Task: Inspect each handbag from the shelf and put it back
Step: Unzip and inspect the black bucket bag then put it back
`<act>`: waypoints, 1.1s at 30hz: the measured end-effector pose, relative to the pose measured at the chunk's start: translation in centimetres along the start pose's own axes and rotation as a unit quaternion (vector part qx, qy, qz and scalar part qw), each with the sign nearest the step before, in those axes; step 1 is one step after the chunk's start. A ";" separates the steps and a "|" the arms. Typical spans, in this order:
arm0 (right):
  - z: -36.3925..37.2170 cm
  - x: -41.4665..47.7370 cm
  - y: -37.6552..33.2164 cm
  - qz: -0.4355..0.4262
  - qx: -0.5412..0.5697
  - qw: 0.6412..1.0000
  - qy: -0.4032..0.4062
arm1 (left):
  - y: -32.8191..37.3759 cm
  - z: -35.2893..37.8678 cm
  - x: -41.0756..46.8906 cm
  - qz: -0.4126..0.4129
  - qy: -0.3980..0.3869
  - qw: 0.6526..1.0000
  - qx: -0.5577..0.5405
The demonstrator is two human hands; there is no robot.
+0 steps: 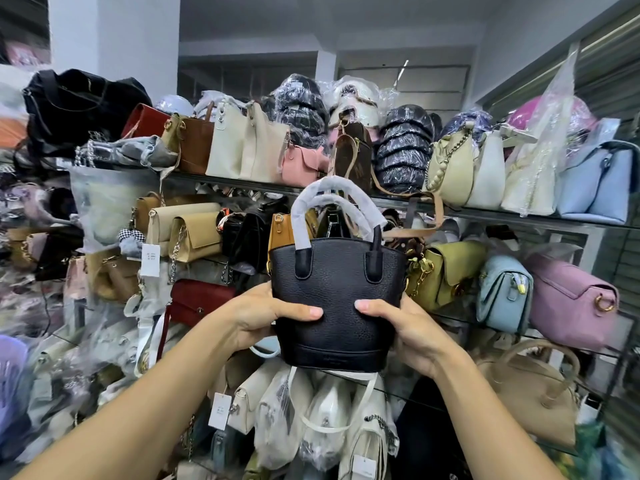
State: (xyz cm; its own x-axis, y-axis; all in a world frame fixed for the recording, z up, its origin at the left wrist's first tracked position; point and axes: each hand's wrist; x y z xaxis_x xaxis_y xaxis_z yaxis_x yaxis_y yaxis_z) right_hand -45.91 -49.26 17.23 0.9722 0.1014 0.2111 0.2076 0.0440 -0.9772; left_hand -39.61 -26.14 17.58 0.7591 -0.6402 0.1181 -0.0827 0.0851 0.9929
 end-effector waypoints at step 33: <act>-1.1 0.9 1.9 -0.089 -0.103 0.989 0.055 | -2.2 -0.7 1.0 0.161 0.163 0.956 0.185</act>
State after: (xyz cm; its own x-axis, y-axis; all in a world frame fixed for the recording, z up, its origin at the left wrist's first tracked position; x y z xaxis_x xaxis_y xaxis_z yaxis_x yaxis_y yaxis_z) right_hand -44.51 -50.20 15.52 0.9222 0.0016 0.3868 0.3825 -0.1527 -0.9113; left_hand -38.20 -26.46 15.54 0.8115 -0.3490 0.4686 -0.5233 -0.0775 0.8486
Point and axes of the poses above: each hand's wrist, its own x-axis towards the middle knuckle, its own z-axis out of the palm, y = z × x, and after that the axes turned 7 degrees about -y, right-handed
